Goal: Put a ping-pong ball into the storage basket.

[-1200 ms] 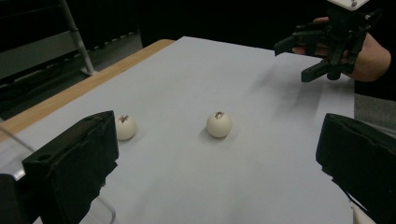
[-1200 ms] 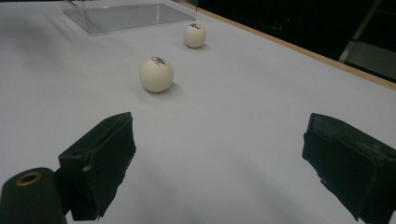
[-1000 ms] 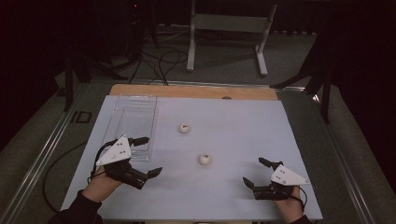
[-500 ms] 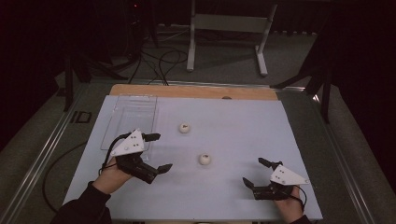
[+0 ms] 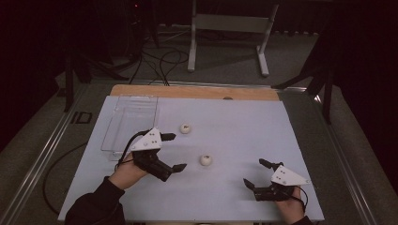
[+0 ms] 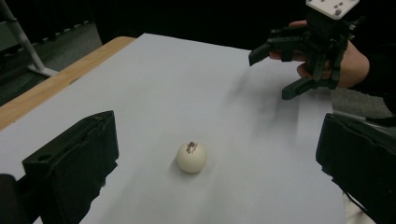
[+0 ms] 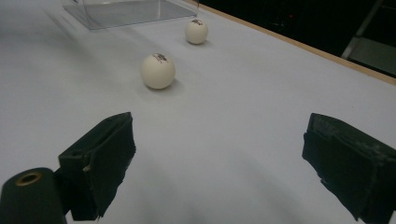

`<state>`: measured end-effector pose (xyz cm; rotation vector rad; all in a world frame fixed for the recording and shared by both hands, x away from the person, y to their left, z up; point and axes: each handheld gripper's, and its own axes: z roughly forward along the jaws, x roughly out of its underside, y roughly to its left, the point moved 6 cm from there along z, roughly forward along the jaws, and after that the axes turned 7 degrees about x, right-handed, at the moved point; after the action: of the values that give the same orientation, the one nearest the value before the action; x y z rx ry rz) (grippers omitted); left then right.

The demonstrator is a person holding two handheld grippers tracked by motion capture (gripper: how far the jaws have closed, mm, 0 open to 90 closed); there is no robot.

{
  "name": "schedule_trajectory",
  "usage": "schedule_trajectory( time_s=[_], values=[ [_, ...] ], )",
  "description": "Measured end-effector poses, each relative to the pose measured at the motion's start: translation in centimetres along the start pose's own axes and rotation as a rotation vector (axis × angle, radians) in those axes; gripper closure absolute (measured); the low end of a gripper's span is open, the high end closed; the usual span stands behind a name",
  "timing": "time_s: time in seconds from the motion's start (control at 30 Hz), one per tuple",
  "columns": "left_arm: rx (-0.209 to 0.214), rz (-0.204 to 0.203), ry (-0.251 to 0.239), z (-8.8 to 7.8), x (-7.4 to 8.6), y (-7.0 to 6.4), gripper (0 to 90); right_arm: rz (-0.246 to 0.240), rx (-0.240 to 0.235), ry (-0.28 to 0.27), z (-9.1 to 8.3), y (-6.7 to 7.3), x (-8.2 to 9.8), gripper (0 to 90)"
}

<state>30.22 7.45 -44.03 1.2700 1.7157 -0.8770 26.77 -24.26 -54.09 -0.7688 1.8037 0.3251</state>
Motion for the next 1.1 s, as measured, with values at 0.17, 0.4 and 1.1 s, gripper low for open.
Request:
schedule_trajectory(
  time_s=[0.17,0.4,1.1],
  values=[
    [0.011,0.005,0.008,1.3,-0.4,0.2,0.5,-0.002,-0.004,0.0,0.0,0.0,0.0,9.2],
    [-0.004,-0.018,-0.002,2.8,-0.9,0.8,0.4,0.0,-0.006,0.0,0.0,0.0,0.0,9.2],
    [-0.014,-0.071,0.094,7.1,0.0,1.6,0.5,0.004,-0.014,0.002,0.1,0.1,0.0,9.2]
  ],
)
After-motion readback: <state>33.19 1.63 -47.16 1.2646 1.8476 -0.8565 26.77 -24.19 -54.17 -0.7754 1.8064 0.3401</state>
